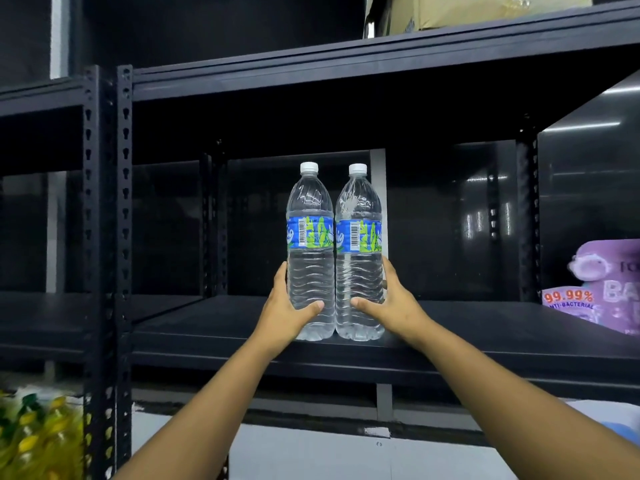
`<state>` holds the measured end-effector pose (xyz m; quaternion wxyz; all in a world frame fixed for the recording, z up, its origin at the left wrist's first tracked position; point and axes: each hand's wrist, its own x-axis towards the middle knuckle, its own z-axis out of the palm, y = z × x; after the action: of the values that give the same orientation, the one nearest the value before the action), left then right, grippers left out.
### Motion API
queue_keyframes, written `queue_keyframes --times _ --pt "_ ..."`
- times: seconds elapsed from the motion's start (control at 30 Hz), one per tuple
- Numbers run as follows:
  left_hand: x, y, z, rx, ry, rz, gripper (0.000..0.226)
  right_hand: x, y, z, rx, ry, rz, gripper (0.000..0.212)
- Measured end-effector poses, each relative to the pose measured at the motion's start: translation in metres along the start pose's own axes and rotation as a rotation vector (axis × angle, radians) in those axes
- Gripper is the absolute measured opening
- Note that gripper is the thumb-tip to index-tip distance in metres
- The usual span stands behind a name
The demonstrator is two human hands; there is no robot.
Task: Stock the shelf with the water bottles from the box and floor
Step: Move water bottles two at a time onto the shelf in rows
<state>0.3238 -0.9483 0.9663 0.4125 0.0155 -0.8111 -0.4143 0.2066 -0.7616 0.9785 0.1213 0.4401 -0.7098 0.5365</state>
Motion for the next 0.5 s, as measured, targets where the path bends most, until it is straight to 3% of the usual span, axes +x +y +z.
queue_keyframes --times 0.5 --pt "0.025 -0.021 -0.011 0.025 -0.048 0.008 0.092 0.029 0.017 0.017 -0.076 -0.049 -0.029 0.103"
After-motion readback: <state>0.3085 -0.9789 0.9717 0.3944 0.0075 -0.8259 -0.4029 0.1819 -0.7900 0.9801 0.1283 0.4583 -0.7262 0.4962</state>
